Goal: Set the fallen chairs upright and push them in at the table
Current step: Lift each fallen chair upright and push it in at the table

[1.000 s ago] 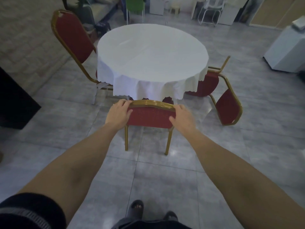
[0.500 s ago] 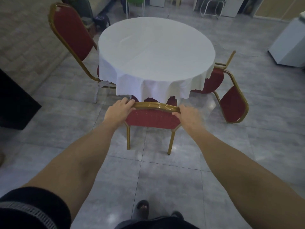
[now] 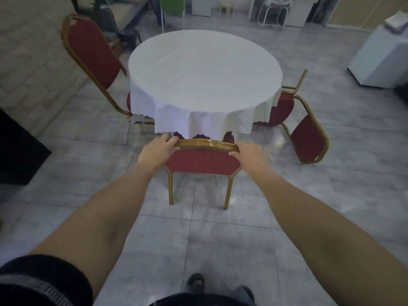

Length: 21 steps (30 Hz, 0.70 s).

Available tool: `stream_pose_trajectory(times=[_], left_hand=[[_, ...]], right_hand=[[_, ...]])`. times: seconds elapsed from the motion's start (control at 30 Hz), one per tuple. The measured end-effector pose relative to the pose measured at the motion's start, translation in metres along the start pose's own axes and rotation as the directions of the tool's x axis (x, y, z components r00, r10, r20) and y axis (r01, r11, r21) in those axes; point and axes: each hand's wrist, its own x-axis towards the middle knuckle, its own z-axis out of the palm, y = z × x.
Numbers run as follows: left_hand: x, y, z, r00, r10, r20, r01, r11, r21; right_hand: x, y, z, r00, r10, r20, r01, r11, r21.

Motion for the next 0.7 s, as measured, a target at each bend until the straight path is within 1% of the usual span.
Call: stream_pose_trajectory(times=[0.1,0.33,0.47,0.57,0.7], left_hand=[[0.001,0.003,-0.001,1.0,-0.008,0.01,0.008,1.0,-0.01],[0.0,0.004,-0.002,1.0,0.029,0.012,-0.029,1.0,-0.007],[0.007,0.011,-0.009,0.998,0.06,0.013,-0.059,0.998,-0.031],[0.019,0.031,-0.021,0.991,0.125,0.046,-0.119,0.987,-0.112],[0.048,0.077,-0.04,0.976,0.204,0.07,-0.192,0.969,-0.153]], right_hand=[[-0.001,0.0,-0.001,0.999,0.035,0.009,-0.035,0.997,0.062],[-0.014,0.005,-0.006,0.997,0.074,0.023,-0.075,0.996,0.05],[-0.02,0.015,-0.012,0.994,0.085,0.074,-0.09,0.994,0.068],[-0.021,0.035,-0.025,0.991,0.07,0.118,-0.077,0.995,0.061],[-0.019,0.076,-0.048,0.987,0.105,0.119,-0.103,0.994,-0.027]])
